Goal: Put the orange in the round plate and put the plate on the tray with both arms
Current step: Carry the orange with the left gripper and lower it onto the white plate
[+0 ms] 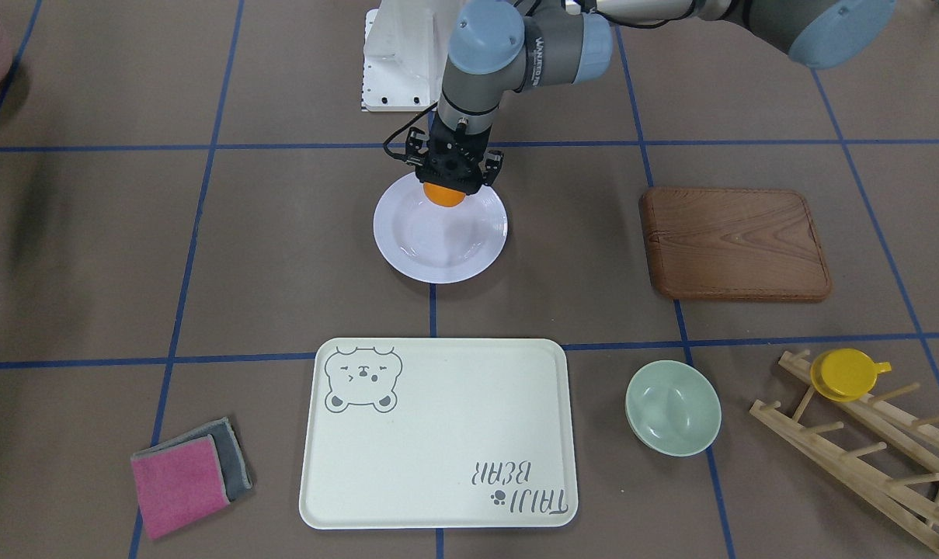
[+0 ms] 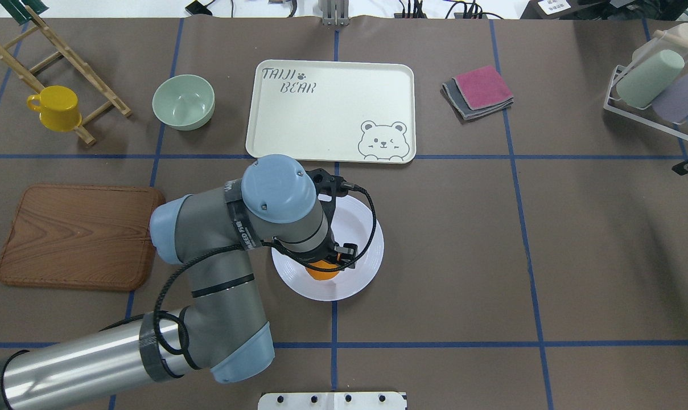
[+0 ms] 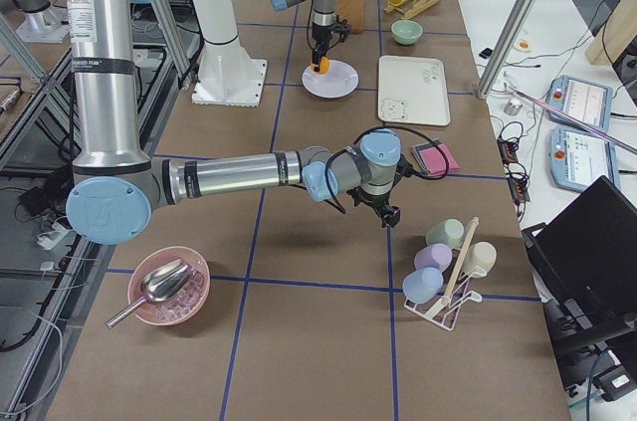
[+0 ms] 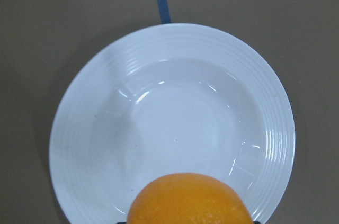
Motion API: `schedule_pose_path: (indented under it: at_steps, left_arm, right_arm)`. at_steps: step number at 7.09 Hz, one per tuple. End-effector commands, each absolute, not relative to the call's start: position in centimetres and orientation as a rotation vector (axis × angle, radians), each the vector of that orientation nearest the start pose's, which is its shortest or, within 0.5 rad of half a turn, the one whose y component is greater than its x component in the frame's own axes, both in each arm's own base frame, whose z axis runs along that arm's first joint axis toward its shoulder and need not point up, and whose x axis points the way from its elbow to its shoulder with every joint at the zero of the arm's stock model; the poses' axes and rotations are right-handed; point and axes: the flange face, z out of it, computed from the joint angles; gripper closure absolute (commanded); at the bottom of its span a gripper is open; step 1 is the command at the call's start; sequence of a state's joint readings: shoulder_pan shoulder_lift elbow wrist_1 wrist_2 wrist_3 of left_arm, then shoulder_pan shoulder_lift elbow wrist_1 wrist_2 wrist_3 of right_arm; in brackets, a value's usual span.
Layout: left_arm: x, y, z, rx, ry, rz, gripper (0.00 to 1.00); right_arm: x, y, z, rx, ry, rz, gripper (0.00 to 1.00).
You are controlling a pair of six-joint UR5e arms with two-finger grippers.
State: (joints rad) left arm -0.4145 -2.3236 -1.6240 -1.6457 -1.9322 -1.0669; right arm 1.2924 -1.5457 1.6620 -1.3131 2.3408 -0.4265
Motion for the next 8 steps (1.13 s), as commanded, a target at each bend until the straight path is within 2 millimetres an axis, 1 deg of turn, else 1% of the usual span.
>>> schedule_pose_path:
  at_steps: [1,2,4,5,6,7,8]
  left_arm:
    - [64.0,-38.0,18.8,0.094,0.919,0.245,1.00]
    - [64.0,-38.0,18.4,0.096,0.922,0.244,1.00]
    - [63.9,-38.3,18.3,0.117,0.916,0.235,1.00]
    - [63.7,-38.5,18.4,0.123,0.913,0.236,0.36]
    - [63.5,-38.7,18.3,0.166,0.902,0.257,0.01]
    - [61.9,-39.9,17.6,0.186,0.913,0.245,0.00]
    - [57.1,-42.7,16.7,0.210,0.932,0.238,0.00]
  right_arm:
    - [-8.3,-51.7,57.3,0.420,-0.755,-0.809,0.00]
    - [-8.3,-51.7,57.3,0.420,-0.755,-0.809,0.00]
    - [-8.4,-51.7,57.3,0.419,-0.755,-0.810,0.00]
    - [-8.4,-51.7,57.3,0.418,-0.755,-0.810,0.00]
    - [-8.6,-51.7,57.3,0.418,-0.756,-0.813,0.00]
    - [-8.7,-52.1,56.7,0.429,-0.753,-0.817,0.00]
    - [-8.7,-52.2,56.3,0.435,-0.753,-0.819,0.00]
